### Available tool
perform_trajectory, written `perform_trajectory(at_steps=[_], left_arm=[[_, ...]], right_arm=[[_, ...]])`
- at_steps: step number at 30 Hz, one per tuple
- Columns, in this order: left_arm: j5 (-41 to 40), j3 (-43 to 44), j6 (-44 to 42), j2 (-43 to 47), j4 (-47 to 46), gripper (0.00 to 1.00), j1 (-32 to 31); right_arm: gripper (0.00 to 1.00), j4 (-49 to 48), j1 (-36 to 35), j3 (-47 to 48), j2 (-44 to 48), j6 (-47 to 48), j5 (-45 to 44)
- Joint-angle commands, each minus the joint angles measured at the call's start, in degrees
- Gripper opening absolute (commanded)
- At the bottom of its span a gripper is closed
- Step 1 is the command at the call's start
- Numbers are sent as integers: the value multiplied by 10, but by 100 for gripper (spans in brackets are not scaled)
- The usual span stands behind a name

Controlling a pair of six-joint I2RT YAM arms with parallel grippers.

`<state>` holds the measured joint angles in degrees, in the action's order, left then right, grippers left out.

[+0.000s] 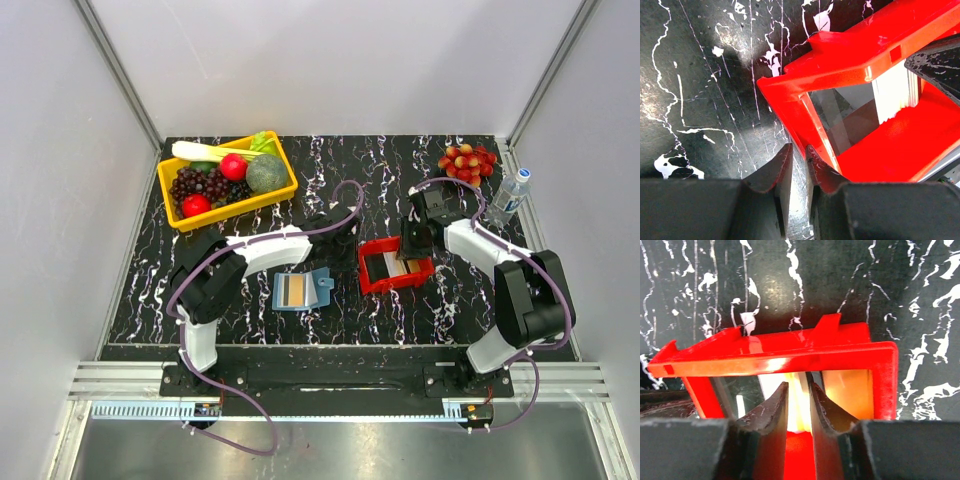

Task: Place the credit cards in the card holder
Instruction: Pick up the credit card from the storage box.

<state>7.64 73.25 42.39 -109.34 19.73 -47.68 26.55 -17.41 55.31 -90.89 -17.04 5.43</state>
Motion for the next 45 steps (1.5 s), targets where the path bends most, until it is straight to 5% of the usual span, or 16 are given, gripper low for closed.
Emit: perform_trajectory(at_steps=[1, 7, 15, 45], left_arm=[[13, 19, 3, -6, -23, 19, -1], [10, 15, 4, -1, -25, 15, 0], [9, 13, 5, 0, -29, 13, -1], [19, 16, 8, -3, -36, 6, -2]], right_arm=[[26, -18, -5, 6, 16, -16, 66], [17, -26, -6, 4, 16, -19, 83], [42, -52, -6, -2, 34, -40, 148], [46, -57, -12, -7, -87, -52, 163]])
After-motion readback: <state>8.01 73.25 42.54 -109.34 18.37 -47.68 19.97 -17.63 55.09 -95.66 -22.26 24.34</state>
